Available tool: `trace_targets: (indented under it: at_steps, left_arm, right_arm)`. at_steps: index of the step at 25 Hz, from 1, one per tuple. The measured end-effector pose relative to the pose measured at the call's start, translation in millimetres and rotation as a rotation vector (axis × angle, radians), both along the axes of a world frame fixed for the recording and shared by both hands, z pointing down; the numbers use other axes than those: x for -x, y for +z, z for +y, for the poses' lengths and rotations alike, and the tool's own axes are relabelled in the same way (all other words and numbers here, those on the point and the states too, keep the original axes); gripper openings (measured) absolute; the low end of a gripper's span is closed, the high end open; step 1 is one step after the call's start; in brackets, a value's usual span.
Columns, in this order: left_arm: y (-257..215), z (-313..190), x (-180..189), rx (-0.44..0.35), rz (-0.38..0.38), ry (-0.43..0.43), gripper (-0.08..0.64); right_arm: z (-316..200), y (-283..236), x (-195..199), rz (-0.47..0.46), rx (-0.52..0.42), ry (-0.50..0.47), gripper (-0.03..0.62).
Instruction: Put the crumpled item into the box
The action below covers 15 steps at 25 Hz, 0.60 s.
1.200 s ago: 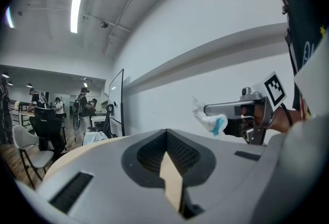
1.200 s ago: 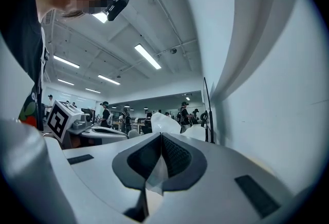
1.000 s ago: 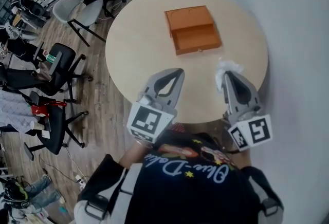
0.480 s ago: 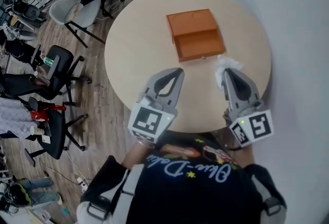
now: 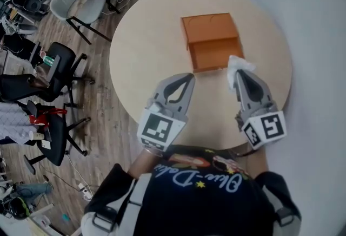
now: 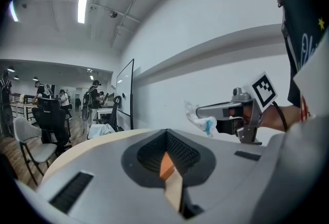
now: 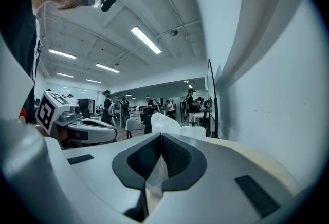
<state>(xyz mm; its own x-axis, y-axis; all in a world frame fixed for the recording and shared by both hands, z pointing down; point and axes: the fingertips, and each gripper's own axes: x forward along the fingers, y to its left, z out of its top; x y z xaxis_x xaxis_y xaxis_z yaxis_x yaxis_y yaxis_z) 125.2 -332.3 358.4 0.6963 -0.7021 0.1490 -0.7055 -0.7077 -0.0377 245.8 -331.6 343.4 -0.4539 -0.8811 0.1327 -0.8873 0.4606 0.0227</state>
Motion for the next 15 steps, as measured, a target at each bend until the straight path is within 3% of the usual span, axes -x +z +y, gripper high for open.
trace_targets:
  at_steps: [15]
  left_arm:
    - [33.0, -60.5, 20.7, 0.051, -0.004, -0.042, -0.008]
  right_arm:
    - [-81.5, 61.7, 16.8, 0.058, 0.121, -0.014, 0.0]
